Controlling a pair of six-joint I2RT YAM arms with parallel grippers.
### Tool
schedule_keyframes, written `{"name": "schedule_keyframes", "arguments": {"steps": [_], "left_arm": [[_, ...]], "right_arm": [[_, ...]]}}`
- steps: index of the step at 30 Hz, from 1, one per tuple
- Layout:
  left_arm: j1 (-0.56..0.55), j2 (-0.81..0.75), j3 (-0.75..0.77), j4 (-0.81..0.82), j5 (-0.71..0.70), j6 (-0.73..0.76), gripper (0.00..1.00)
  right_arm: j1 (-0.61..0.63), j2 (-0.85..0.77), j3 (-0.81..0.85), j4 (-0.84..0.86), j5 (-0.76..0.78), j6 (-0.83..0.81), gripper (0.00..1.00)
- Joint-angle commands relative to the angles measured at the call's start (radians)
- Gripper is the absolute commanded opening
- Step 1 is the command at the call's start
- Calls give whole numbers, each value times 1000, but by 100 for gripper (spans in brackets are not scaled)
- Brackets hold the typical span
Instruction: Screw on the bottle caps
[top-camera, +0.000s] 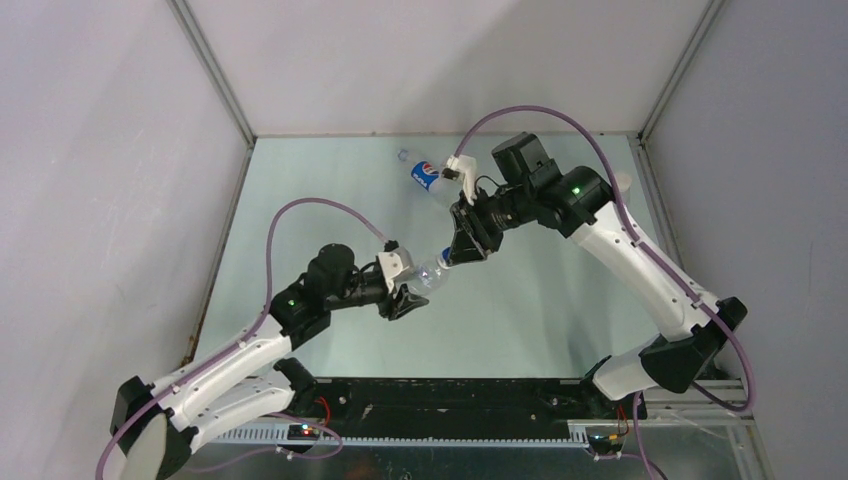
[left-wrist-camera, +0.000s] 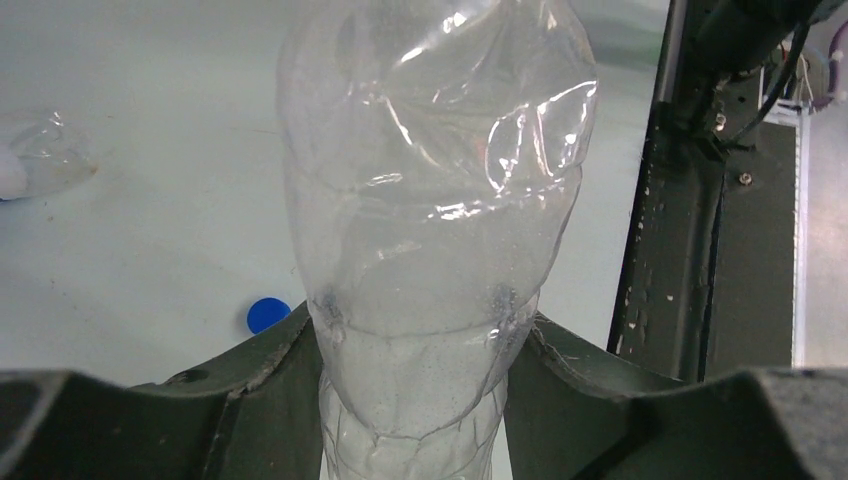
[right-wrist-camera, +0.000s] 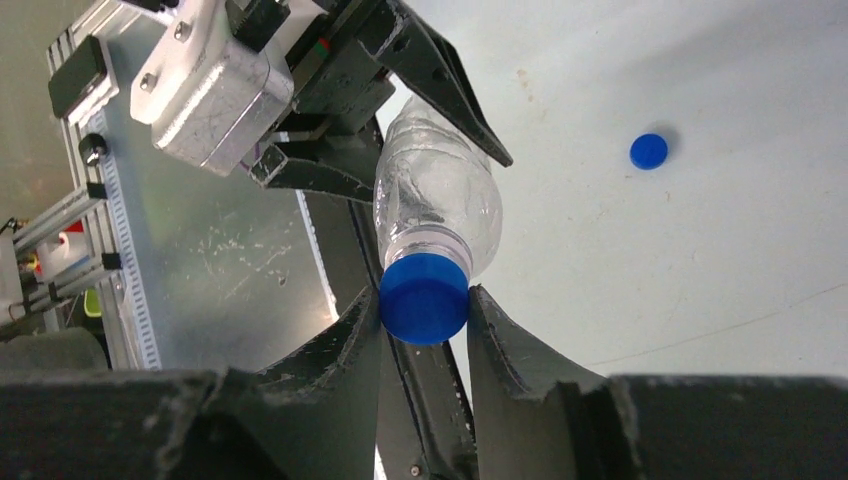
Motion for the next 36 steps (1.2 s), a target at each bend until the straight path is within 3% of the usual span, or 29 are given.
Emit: {"name": "schedule_keyframes", "arguments": {"steps": [1, 6, 15, 27, 32, 36], "left_arm": [[-14, -6, 83, 300, -39, -119, 0], [-9, 19, 111, 266, 35, -210, 0], [61, 96, 195, 155, 337, -224, 0], [29, 48, 213, 27, 261, 61, 0], [27, 69, 236, -7, 265, 88, 0], [21, 51, 216, 59, 198, 35, 0]], "right_arm": [[40, 6, -8, 3, 11, 48, 0], [38, -25, -36, -12, -12, -74, 0], [39, -41, -27, -120, -64, -287, 0], [44, 25, 45, -190, -143, -300, 0], [56, 40, 59, -192, -134, -297, 0], [66, 51, 67, -180, -99, -267, 0]]}}
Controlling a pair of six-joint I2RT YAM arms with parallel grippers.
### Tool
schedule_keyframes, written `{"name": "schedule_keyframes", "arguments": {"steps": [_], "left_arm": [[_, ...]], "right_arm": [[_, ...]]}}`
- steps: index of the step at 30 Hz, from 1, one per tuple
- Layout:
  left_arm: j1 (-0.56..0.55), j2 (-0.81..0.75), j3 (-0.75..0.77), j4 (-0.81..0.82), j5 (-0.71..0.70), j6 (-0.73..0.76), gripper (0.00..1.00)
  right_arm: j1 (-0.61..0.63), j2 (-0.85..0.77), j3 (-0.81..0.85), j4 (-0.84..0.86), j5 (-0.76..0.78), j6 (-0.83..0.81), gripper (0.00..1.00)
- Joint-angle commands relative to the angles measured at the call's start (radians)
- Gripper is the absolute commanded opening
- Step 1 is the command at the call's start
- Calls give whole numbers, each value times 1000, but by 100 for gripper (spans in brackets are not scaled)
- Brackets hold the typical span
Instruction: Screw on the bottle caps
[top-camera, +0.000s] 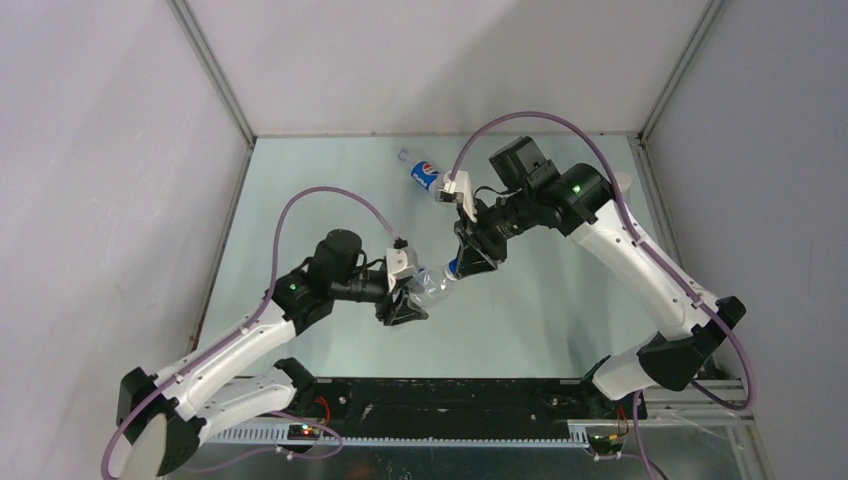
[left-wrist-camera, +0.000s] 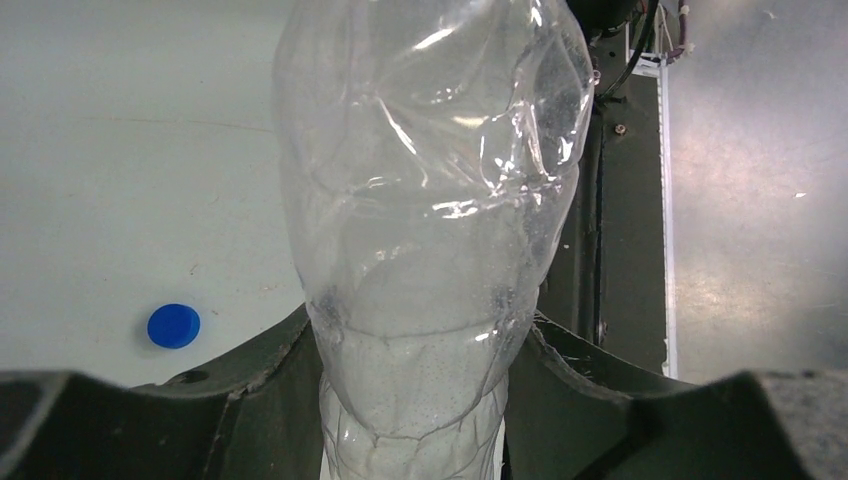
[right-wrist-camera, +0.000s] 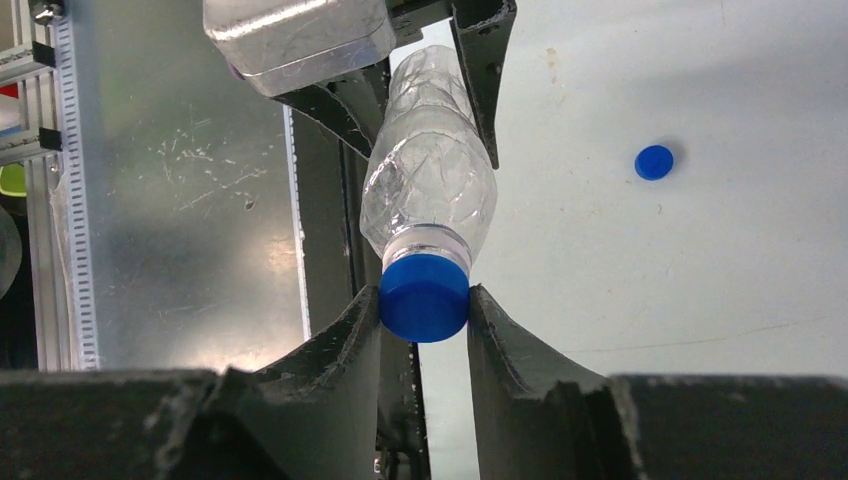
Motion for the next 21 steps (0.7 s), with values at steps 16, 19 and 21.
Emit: {"name": "schedule_keyframes", "arguments": {"steps": [16, 19, 21], "left_arm": [[-100, -140, -10, 407, -288, 64, 0], [-120, -153, -29, 434, -340, 77, 0], [-129, -163, -44, 466, -385, 75, 0]], "right_arm": [[51, 71, 7, 62, 60, 357, 0], [51, 77, 7, 90, 64, 470, 0], [51, 81, 4, 112, 81, 542, 0]]}}
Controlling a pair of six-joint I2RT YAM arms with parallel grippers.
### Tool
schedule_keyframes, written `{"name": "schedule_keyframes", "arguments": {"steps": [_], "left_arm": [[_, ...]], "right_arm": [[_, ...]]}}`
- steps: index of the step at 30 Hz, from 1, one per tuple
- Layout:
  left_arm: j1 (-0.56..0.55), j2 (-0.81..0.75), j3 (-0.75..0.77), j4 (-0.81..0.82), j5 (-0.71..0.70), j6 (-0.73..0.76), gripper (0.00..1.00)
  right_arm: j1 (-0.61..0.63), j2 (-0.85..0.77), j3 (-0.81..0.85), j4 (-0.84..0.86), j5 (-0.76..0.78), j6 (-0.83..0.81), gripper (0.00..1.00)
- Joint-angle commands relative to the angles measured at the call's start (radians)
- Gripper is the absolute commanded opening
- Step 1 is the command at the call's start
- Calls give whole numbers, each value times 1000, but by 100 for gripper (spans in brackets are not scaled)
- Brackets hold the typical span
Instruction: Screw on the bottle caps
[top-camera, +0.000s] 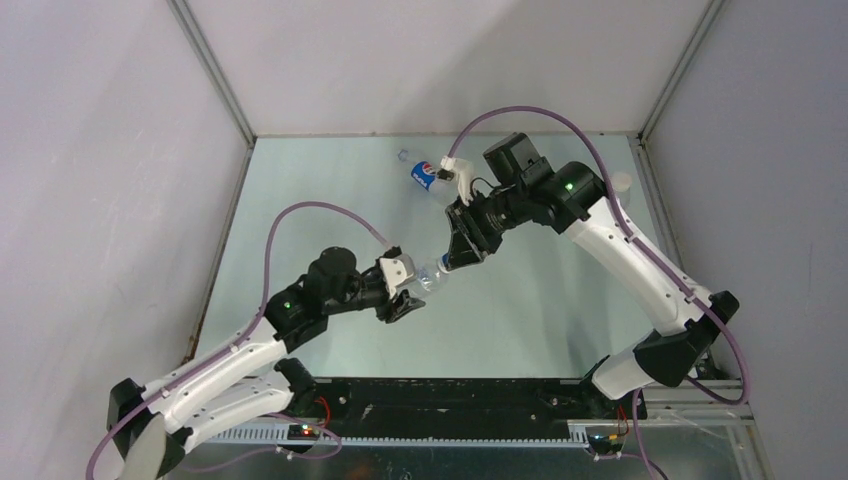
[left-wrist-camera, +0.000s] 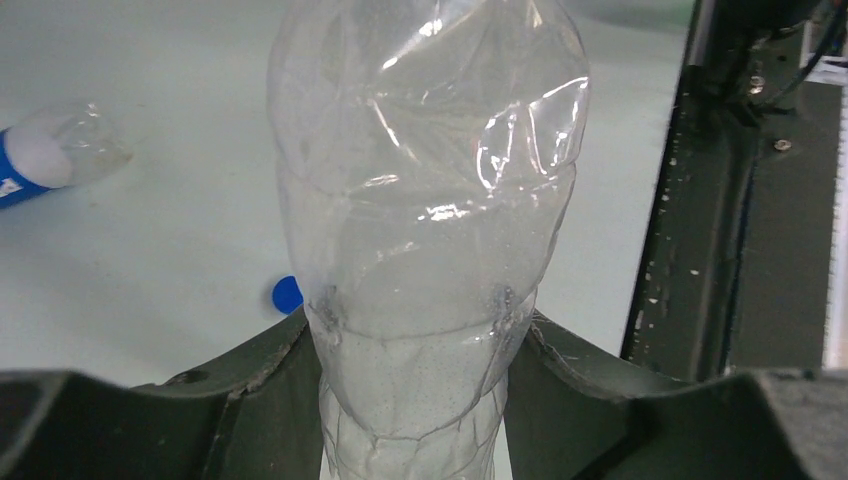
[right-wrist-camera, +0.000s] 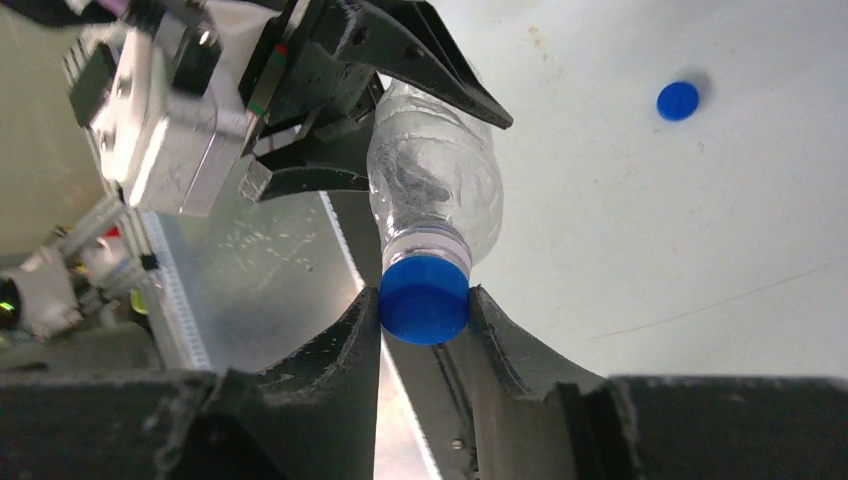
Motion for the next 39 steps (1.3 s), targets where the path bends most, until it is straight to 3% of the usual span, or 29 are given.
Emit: {"name": "schedule_keyframes", "arguments": {"steps": [1, 13, 20, 24, 32, 36, 39], "left_arm": [[-42, -64, 29, 397, -83, 45, 0], [-157, -88, -78, 581, -373, 123, 0], [-209, -87, -108, 561, -522, 169, 0], [-209, -103, -115, 514, -552, 140, 0], [-209, -115, -165, 448, -647, 108, 0], [-205, -82, -148, 400, -680, 102, 0], [-187, -70, -133, 345, -645, 73, 0]], "right_arm": [[45, 58, -9, 57, -11, 228, 0], [45, 54, -60, 179, 118, 666, 0], [44, 34, -53, 216, 206, 748, 6], [44, 30, -21, 221, 232, 755, 19], [44, -24, 14, 267, 309, 688, 64], [44, -61, 29, 281, 328, 623, 76], [45, -104, 20, 293, 332, 548, 79]]}}
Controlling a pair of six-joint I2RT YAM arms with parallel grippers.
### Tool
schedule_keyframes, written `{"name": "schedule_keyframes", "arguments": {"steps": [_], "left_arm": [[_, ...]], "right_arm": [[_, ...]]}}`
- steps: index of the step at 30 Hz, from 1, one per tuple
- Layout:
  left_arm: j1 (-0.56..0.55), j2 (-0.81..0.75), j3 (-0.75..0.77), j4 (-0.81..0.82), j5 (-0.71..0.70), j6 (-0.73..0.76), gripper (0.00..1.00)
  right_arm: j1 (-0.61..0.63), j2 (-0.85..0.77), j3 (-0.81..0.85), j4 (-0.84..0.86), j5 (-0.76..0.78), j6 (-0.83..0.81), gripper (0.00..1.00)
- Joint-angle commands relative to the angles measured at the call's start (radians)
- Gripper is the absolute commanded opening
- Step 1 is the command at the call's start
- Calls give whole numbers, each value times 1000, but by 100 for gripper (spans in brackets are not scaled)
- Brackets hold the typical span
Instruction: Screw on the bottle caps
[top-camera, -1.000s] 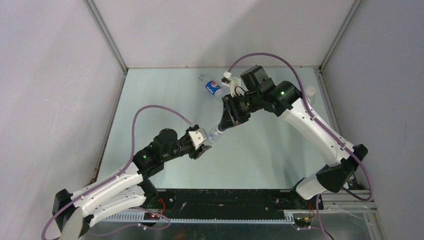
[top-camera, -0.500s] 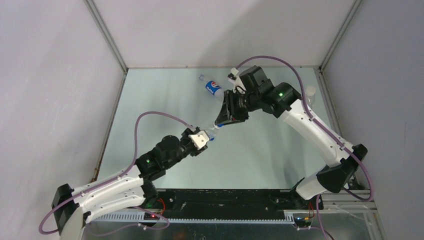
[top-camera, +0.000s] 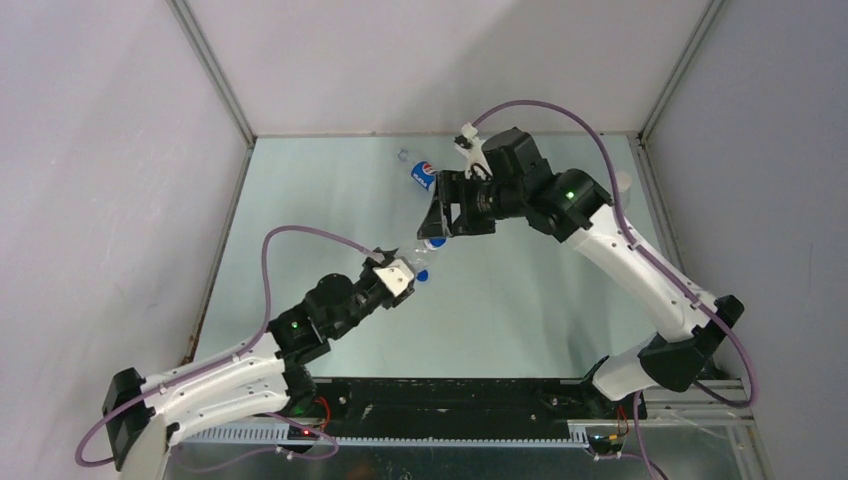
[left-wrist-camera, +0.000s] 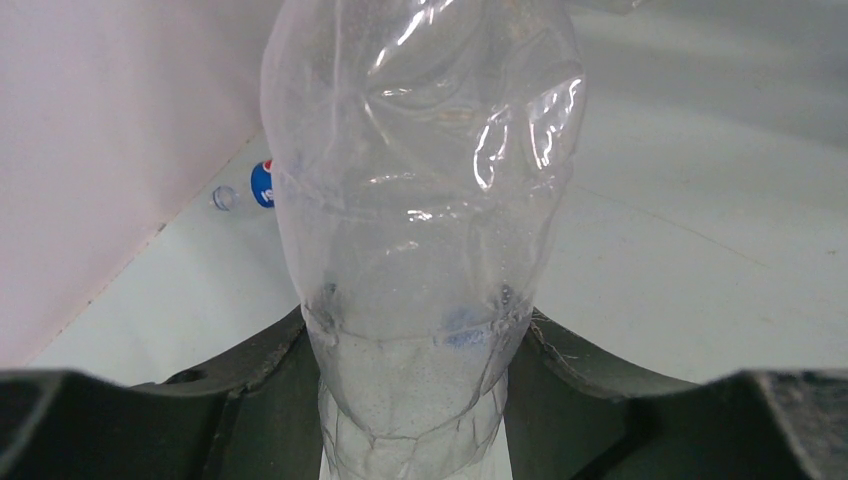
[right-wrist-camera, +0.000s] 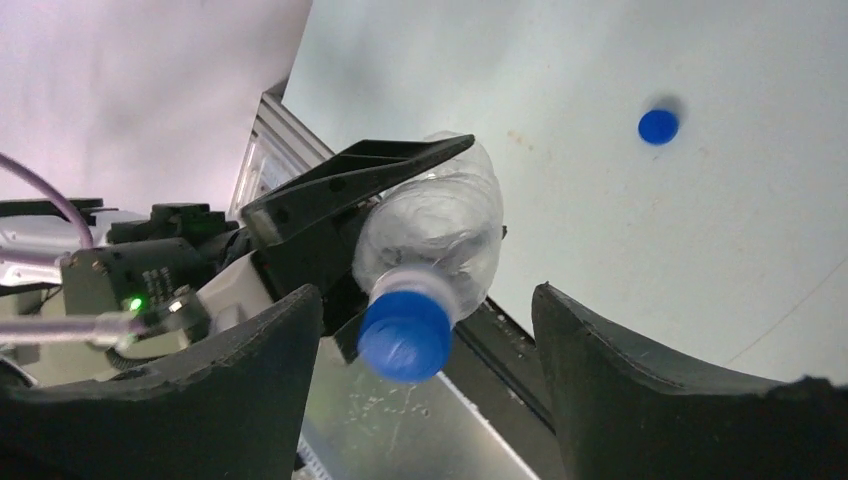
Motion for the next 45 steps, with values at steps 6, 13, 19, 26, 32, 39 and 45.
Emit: {"name": "schedule_keyframes", "arguments": {"steps": [6, 13, 19, 26, 32, 39, 45], "left_arm": [[156, 29, 55, -87, 370, -158, 0], [301, 84, 92, -59, 857, -252, 0], [323, 172, 173, -97, 1098, -235, 0], [323, 215, 230, -130, 1155, -208, 0], [321, 240, 260, -178, 1179, -191, 0], [320, 246, 274, -173, 1182, -190, 0], [318, 247, 281, -172, 1174, -189, 0]], "right_arm": [[-11, -272, -179, 233, -83, -438, 79], [-99, -505, -410, 378, -335, -771, 81], [-154, -504, -425, 338, -486, -936, 79], [-178, -466, -423, 351, -582, -997, 72], [-181, -437, -410, 373, -633, -996, 64], [-180, -384, -376, 362, -692, -993, 56], [-180, -351, -349, 352, -717, -980, 45]]}}
